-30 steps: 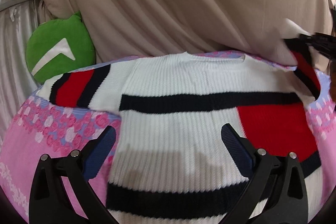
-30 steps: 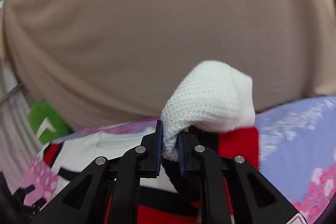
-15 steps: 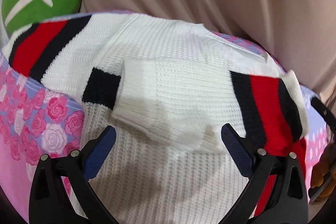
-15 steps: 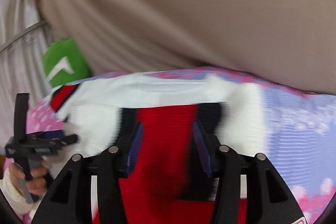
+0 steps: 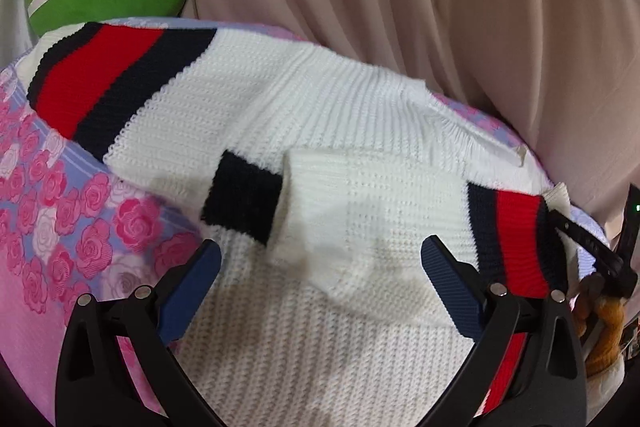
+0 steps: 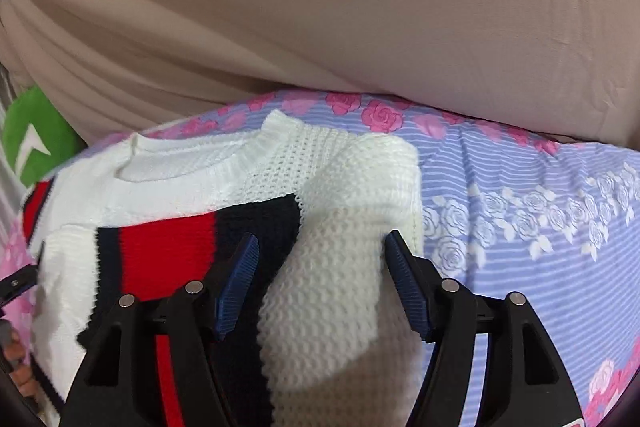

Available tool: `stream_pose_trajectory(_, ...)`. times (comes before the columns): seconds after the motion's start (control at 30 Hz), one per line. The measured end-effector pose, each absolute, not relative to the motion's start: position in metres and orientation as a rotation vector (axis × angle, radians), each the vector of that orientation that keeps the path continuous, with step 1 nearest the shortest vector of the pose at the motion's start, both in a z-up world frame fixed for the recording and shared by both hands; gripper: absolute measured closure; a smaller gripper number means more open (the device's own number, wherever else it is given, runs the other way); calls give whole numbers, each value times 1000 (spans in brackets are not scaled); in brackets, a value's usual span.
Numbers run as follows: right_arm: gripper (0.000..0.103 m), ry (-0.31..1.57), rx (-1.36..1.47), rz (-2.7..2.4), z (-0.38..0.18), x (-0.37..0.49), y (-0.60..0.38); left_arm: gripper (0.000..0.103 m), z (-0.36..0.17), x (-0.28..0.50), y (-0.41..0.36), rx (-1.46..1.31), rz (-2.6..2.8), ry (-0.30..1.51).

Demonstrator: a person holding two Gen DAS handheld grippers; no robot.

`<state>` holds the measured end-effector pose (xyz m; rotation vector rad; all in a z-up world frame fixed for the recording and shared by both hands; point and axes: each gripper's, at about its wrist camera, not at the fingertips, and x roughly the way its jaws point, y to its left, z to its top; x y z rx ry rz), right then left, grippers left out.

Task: Fold small clothes
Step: 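Fold the held sleeve across the sweater body with the right gripper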

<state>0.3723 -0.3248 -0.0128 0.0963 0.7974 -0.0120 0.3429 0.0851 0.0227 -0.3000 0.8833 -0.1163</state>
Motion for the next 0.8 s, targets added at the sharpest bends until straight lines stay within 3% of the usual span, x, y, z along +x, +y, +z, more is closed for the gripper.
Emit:
stream_pose_trajectory(0.03, 93, 787, 116, 10, -8, 372, -327, 5, 19, 344, 85, -295, -115, 897)
stream_pose_trajectory(0.2, 94, 571, 374, 25, 16, 325, -392, 5, 21, 339, 85, -276, -123, 867)
stream_pose_trajectory(0.3, 92, 753, 372, -69, -30, 338, -425, 5, 18, 346, 77, -249, -122, 874)
stream_pose_trajectory(0.53, 72, 632, 428, 21, -7, 277, -442, 5, 23, 351, 53, -263, -238, 898)
stream_pose_trajectory(0.63, 69, 638, 433, 36, -9, 270, -443, 6, 15, 364, 34, -230, -268, 942)
stream_pose_trajectory(0.7, 66, 644, 432, 35, -11, 263, -445, 32, 17, 366, 24, -193, -284, 930)
stream_pose_trajectory(0.73, 63, 646, 430, 32, -12, 263, -443, 61, 20, 368, 18, -179, -293, 939)
stream_pose_trajectory(0.77, 62, 650, 425, 30, -14, 260, -443, 78, 24, 370, 16, -165, -287, 943)
stream_pose_trajectory(0.8, 62, 652, 422, 31, -15, 259, -442, 87, 30, 372, 16, -159, -290, 934)
